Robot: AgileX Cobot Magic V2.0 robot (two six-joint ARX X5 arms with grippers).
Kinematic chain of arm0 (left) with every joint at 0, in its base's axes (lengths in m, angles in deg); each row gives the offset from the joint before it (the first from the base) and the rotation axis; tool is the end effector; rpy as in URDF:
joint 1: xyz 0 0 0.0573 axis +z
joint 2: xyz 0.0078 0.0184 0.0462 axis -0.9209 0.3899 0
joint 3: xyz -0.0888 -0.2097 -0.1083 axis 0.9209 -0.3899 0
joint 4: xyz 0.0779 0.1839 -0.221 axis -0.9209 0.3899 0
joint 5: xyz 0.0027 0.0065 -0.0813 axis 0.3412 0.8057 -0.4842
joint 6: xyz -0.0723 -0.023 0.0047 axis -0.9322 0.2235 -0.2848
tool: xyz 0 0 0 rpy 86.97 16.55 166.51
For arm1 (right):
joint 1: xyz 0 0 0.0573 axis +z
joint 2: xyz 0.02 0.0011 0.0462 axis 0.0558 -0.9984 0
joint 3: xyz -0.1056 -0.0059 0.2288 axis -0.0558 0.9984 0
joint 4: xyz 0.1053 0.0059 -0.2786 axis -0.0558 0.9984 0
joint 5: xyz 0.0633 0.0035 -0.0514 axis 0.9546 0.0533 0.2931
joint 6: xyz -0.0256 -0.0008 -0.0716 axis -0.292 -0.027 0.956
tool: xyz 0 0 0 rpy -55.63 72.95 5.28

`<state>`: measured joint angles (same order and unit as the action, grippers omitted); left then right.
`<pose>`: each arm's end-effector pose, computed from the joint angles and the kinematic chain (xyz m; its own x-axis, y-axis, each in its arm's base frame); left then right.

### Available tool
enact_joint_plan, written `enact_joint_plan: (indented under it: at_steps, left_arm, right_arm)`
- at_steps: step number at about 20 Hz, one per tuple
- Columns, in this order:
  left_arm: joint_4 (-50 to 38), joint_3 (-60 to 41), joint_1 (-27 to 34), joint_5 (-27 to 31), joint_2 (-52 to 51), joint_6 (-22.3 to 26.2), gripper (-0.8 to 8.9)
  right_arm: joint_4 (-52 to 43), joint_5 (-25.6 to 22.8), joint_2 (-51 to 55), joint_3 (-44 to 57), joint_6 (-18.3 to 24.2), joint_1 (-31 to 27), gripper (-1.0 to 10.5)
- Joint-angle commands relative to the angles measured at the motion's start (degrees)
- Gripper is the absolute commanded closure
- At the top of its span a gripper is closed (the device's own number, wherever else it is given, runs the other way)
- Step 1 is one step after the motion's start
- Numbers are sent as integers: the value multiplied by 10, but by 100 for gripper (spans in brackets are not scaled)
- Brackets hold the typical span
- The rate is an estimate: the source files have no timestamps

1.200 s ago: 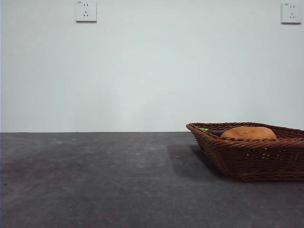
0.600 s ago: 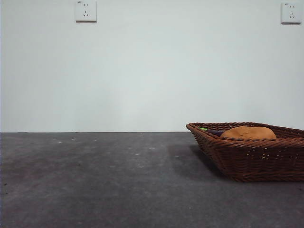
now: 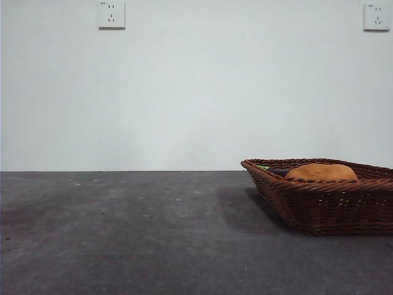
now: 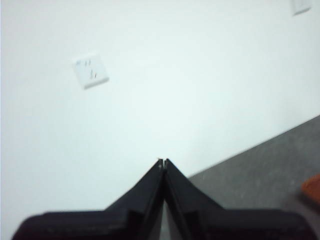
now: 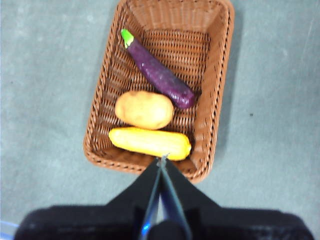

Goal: Help me put the vegetables on the table into the basket

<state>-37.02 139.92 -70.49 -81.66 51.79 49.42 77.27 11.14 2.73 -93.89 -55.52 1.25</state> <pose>0.1473 -0.0201 0.4217 0.9642 -0.2433 0.1060 0.2033 0.9339 0.2941 0.2420 0.0312 0.3614 0.5633 0.2481 -0.7881 -0.2257 0.9638 0.1421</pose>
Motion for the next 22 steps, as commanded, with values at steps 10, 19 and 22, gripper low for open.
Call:
enact_joint_plan:
  at_steps: [10,19,22]
  left_arm:
    - [-127,-460,18,19,-236,-102,817]
    - [-60,-501,18,47,-261,-118,817]
    - [-19,-502,18,47,-261,-130,817]
  right_arm:
    - [-5,-3,-1,2,-3,0,946]
    - [-5,-3,-1,2,-3,0,946]
    - [-6,-3,-1,2,-3,0,946]
